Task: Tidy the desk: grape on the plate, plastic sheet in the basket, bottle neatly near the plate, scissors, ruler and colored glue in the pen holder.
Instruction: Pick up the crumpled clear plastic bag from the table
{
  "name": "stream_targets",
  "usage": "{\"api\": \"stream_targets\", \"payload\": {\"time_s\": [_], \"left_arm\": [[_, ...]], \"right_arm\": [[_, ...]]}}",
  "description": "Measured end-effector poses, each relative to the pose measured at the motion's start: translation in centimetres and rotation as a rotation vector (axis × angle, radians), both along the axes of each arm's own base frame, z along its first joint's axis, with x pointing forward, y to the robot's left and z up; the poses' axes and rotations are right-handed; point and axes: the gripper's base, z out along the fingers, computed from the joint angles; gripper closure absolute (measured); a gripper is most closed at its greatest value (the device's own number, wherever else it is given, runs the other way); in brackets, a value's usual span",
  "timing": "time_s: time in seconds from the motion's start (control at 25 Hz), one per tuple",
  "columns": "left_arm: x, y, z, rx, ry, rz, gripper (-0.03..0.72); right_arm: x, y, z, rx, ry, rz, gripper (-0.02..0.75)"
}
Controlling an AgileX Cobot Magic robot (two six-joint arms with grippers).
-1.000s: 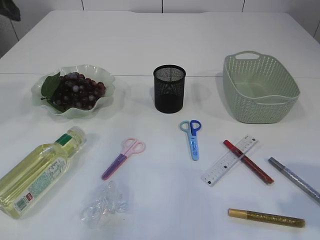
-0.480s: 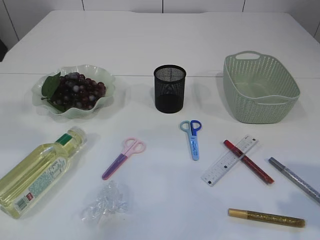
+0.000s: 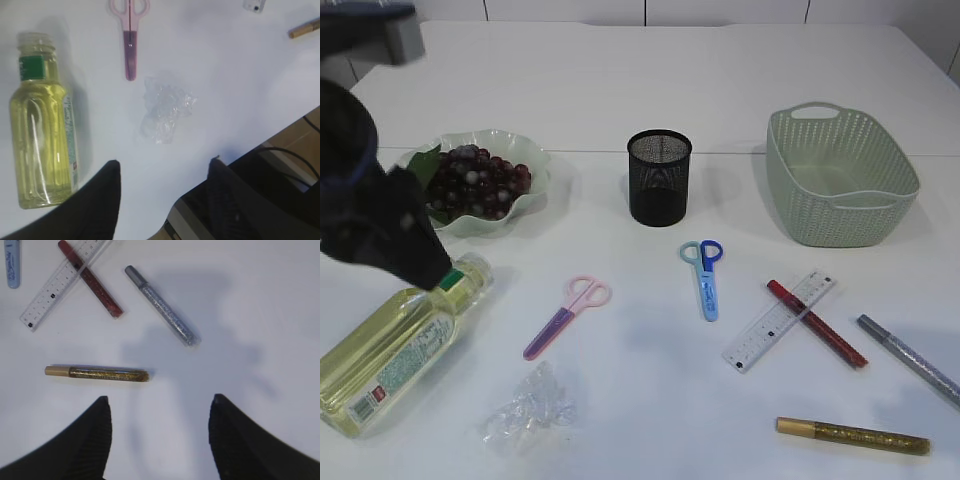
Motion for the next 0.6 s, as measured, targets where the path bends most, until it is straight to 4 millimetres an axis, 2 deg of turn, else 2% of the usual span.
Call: {"api": "stream_targets", "payload": {"time_s": [0.24,0.48,0.6], "left_arm": [[-0.3,-1.7,-5.6,0.016,0.045,-0.027,0.266],[0.8,-4.5,-9.0,-0.007,0.004,-0.056,0.083],[0.9,-5.8,-10.7,0.016,0.019,-0.106,0.047]], "right_arm": [[0.0,0.0,0.0,0.002,0.0,0.0,0.253],[0.0,0.0,0.0,0.002,0.002,0.0,0.253],[0.0,0.0,0.0,0.002,0.002,0.0,0.253]]}}
